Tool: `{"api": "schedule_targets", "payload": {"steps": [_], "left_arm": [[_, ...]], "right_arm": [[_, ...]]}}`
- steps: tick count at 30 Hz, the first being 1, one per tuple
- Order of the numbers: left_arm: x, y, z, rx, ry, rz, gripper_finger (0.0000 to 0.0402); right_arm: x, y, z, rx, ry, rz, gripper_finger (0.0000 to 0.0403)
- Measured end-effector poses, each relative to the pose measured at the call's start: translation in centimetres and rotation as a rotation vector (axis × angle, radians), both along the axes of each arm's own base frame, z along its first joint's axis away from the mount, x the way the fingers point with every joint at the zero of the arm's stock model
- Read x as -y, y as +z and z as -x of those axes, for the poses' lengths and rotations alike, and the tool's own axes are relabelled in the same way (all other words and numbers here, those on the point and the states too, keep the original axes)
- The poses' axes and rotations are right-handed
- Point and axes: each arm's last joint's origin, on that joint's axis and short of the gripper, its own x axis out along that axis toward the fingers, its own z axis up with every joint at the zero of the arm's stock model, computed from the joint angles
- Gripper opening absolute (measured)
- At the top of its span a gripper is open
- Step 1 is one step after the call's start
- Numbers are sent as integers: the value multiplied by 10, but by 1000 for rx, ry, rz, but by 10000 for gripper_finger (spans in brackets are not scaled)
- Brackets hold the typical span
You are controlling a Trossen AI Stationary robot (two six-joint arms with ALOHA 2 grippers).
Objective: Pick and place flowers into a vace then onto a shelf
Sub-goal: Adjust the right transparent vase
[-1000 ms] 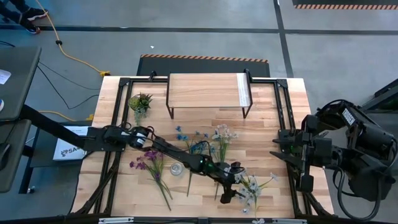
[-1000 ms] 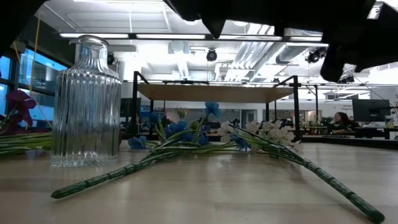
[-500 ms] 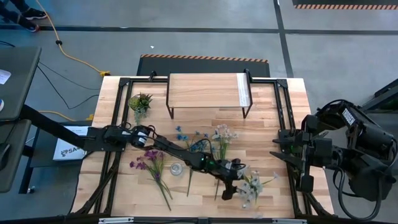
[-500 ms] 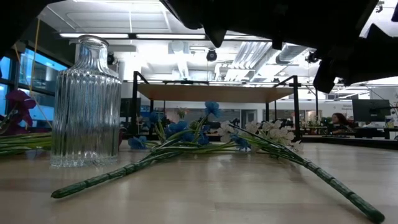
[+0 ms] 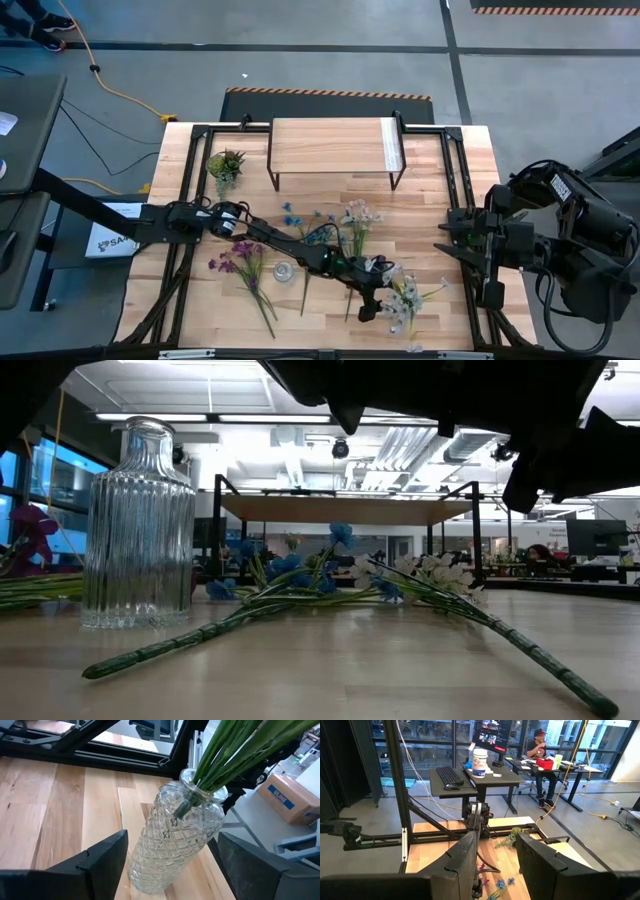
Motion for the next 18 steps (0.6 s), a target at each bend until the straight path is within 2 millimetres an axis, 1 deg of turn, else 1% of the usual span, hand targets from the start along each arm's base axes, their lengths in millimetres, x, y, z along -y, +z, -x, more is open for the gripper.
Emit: {"api": "schedule_targets", "payload": {"steps": [6,13,18], "left_arm": [[0,0,0,4,6,-9,360],[2,0,1,-5,-56,13,363],[1,0,1,-1,-47,5,363]], "right_arm": [[0,0,0,0,0,0,134],[0,0,0,-4,6,-2,134],[0,0,0,-4,7,-2,134]]}}
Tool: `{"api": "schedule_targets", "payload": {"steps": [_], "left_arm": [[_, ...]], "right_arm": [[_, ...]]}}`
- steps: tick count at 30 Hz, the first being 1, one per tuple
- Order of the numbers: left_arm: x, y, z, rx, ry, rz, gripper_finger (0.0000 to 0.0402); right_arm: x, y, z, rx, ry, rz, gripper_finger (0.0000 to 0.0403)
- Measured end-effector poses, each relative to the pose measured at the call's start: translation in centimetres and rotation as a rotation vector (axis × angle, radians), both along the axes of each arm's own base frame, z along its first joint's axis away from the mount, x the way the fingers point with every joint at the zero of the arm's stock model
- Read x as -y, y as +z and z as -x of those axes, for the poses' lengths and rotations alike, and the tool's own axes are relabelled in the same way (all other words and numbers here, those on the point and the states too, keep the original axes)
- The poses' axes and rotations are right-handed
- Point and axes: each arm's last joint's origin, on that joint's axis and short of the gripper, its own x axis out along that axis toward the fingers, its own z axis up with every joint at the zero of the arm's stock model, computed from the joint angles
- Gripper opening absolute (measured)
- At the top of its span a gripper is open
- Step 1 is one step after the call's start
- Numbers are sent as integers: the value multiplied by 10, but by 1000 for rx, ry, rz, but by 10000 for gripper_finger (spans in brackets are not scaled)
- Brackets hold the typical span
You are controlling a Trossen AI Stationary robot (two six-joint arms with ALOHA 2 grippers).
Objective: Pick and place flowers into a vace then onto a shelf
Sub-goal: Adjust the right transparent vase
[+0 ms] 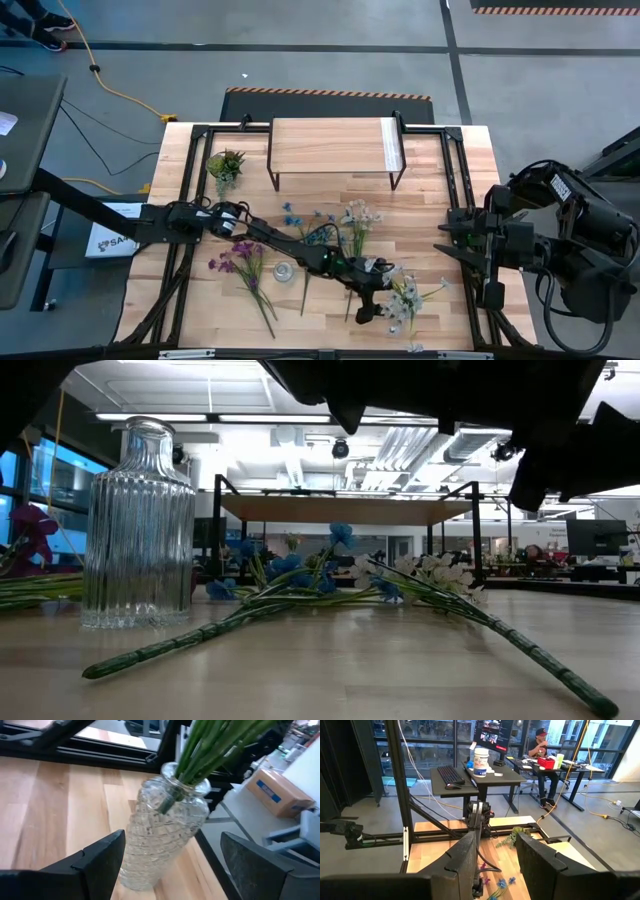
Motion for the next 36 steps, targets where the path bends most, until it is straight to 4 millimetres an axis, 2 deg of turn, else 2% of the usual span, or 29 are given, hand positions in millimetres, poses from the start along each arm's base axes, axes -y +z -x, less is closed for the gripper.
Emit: {"api": "schedule_targets", "payload": {"steps": [11,24,29,36], "left_arm": [[-1,1,-1,39,10,-79,363],[-1,3,-1,64,7,-69,363],[0,-3,-3,69,-8,-38,363],[0,2,-4,116,13,-33,363]], "right_arm": [[0,0,0,3,-5,2,134],[1,1,0,18,-28,9,134],[1,1,0,19,-29,9,134],[1,1,0,20,-31,10,134]]}}
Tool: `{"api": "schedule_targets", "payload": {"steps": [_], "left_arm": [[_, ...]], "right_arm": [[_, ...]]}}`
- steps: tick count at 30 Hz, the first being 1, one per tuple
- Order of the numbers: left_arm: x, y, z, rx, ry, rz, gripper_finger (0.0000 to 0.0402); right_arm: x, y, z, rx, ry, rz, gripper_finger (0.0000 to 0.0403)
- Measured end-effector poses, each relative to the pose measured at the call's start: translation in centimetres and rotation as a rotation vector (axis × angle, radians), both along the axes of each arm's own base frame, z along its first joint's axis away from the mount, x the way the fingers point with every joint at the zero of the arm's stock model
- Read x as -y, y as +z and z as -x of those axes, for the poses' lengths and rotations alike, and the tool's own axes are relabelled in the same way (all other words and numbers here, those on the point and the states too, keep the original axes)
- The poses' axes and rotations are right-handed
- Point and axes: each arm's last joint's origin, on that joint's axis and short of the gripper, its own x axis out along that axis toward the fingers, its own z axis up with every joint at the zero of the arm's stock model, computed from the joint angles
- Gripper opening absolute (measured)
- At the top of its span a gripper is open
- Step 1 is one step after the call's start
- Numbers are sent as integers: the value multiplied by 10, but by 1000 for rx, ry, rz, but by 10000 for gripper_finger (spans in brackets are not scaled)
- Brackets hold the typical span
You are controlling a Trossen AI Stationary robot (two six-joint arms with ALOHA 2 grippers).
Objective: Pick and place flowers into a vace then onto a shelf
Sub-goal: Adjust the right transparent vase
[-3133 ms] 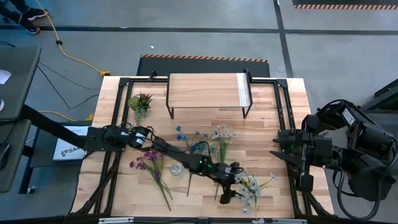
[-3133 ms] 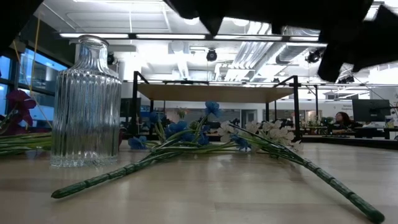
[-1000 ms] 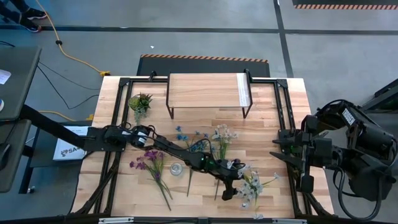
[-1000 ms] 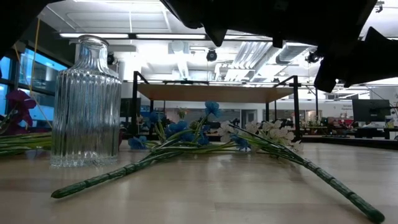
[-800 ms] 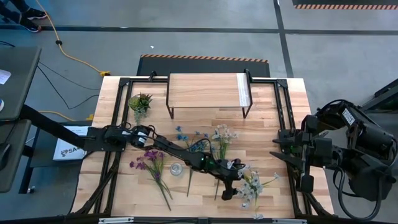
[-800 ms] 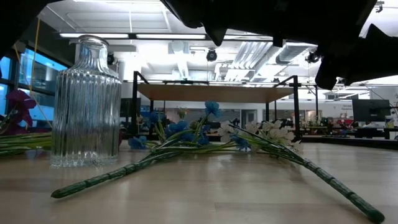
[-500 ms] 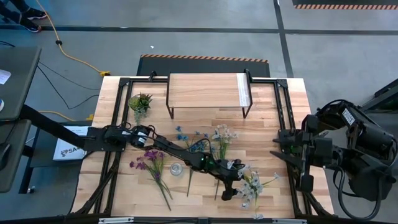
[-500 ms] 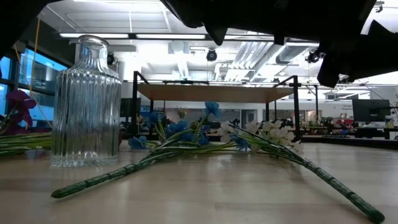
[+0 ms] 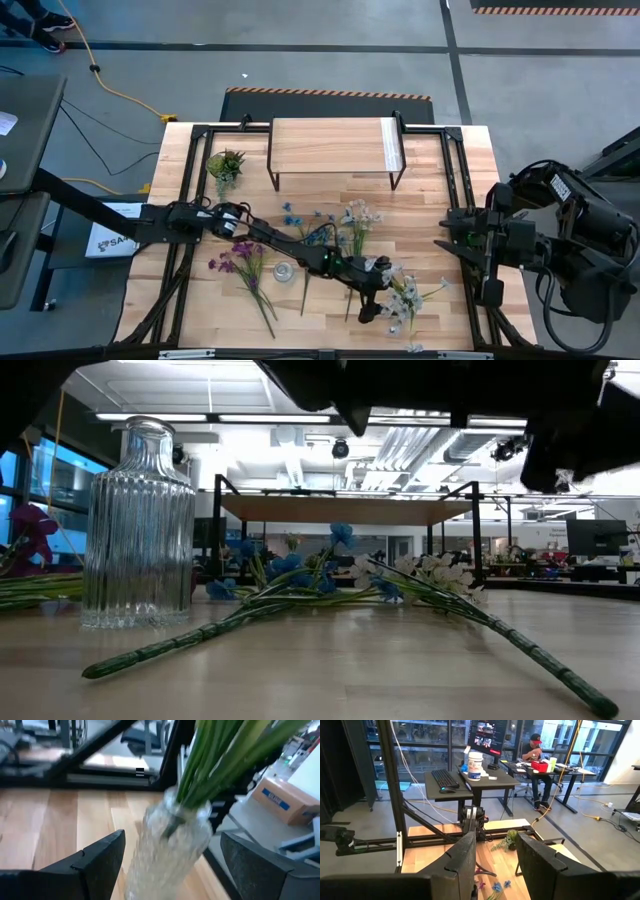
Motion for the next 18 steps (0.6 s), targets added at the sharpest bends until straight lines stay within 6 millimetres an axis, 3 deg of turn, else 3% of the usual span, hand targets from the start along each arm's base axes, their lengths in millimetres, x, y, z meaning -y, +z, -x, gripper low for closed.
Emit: {"api": "schedule_targets", "payload": {"steps": [7,18], "left_arm": [[3,-26,-8,-52,-20,30,363],[6,-18,-18,-70,-29,-31,363]], "right_arm": [[0,0,0,2,-2,0,134],[0,0,0,4,0,-11,134]]}}
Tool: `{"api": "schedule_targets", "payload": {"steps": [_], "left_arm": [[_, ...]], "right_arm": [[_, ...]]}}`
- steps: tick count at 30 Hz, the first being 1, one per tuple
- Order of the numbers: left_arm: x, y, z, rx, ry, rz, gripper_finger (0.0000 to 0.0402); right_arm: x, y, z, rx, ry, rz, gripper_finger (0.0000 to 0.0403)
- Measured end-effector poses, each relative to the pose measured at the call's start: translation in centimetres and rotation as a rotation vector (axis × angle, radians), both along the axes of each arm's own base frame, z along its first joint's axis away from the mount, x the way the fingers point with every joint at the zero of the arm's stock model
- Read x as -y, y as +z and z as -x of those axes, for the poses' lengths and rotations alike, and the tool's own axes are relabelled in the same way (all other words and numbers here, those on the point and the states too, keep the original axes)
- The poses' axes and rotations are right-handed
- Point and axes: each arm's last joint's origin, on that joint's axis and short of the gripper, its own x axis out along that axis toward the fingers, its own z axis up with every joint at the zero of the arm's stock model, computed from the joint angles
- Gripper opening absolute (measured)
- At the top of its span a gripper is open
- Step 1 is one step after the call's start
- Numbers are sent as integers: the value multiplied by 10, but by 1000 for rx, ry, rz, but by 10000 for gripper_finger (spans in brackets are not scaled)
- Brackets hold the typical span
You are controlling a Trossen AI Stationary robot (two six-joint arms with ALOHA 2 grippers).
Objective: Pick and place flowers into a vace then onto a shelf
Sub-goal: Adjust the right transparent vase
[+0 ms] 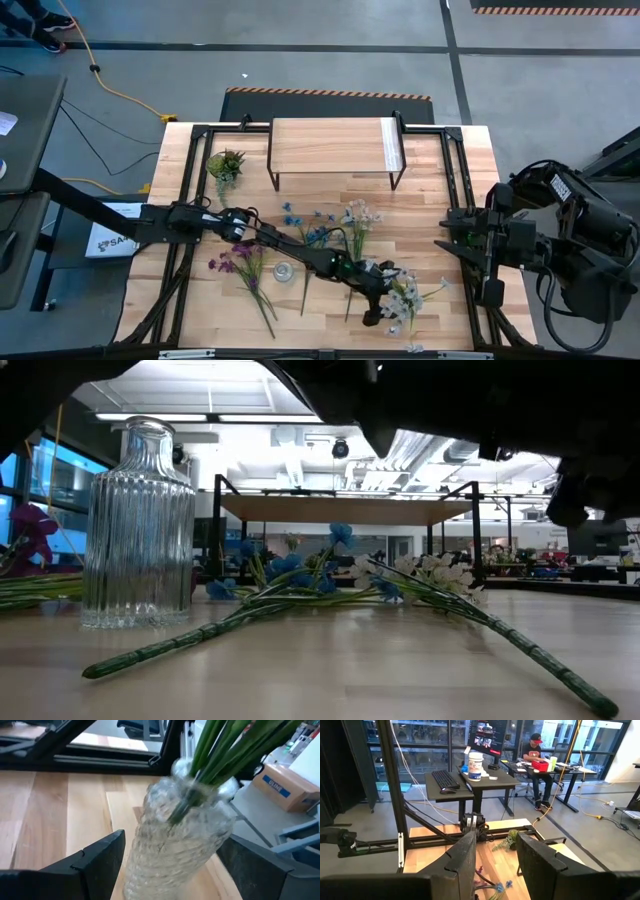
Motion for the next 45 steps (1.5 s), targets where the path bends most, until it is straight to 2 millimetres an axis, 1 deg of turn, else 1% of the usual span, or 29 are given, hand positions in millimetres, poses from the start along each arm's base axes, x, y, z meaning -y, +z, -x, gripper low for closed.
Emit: {"api": "schedule_targets", "payload": {"steps": [21,24,28,34,38,45], "left_arm": [[-1,-2,0,-18,31,-16,361],[-1,-3,0,-19,31,-17,349],[0,-11,0,-35,22,-1,318],[0,-11,0,-38,27,3,280],[0,-11,0,-38,29,3,270],[0,-11,0,-38,28,3,268]], "right_arm": [[0,0,0,3,-5,7,134],[0,0,0,3,-5,6,134],[0,0,0,3,-5,6,134],[0,0,0,2,-5,8,134],[0,0,0,2,-5,7,134],[0,0,0,-2,1,8,134]]}}
